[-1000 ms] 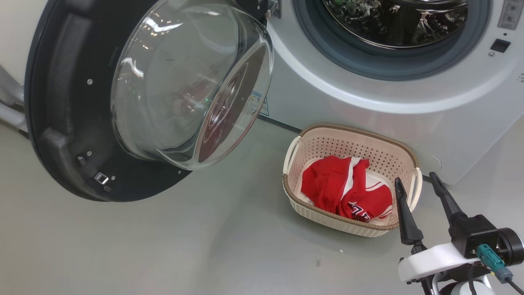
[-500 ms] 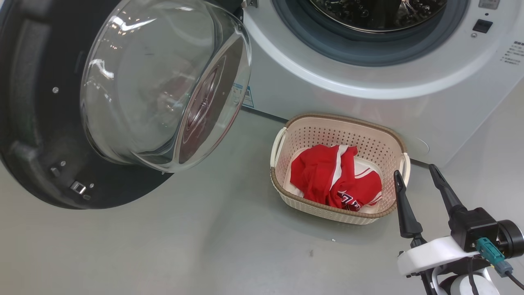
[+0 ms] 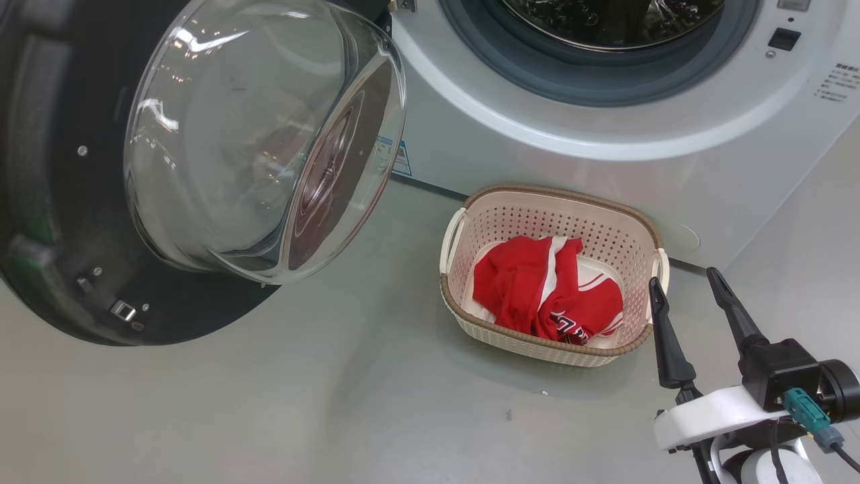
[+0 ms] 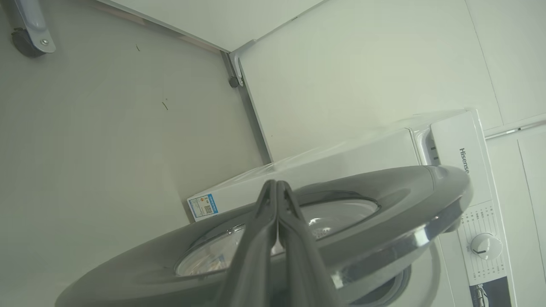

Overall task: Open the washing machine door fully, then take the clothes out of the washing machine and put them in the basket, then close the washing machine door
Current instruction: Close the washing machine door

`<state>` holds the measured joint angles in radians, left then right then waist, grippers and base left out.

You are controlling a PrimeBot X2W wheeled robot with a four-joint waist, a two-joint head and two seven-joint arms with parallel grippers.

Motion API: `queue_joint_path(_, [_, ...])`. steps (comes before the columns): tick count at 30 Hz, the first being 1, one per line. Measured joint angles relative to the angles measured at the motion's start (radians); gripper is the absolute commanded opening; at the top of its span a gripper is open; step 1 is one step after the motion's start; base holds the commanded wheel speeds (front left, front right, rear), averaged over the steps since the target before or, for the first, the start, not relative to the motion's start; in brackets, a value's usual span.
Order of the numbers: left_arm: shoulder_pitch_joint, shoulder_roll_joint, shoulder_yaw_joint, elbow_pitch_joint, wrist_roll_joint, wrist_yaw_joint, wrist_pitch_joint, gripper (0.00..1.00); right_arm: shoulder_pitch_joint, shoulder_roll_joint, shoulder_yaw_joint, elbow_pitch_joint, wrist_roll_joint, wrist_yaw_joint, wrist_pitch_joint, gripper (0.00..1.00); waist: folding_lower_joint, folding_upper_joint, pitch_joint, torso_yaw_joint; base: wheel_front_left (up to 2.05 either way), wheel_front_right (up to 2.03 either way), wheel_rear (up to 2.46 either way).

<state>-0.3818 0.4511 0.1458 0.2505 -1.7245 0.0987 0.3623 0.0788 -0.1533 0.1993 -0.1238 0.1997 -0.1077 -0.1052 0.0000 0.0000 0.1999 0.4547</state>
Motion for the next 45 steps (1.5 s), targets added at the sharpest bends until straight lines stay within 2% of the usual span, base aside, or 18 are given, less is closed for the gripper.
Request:
queue_joint_path(23, [-0.002, 0.004, -0.05, 0.047, -0.133, -0.105, 0.265, 0.0, 0.0, -0.001, -0.003, 0.0, 0.001, 0.0, 0.0, 1.0, 0.0, 0.0, -0.007, 0.016, 0.0, 0.0, 0.0])
queue_joint_path(32, [0.035, -0.005, -0.065, 0.005, -0.185, -0.149, 0.363, 0.0, -0.002, 0.0, 0.003, -0.002, 0.001, 0.0, 0.0, 1.0, 0.0, 0.0, 0.002, 0.005, 0.0, 0.0, 0.0])
queue_joint_path(45, [0.086, -0.034, -0.124, -0.14, -0.238, -0.176, 0.482, 0.0, -0.013, 0.022, 0.007, -0.003, 0.001, 0.0, -0.008, 1.0, 0.0, 0.0, 0.02, -0.057, 0.0, 0.0, 0.0])
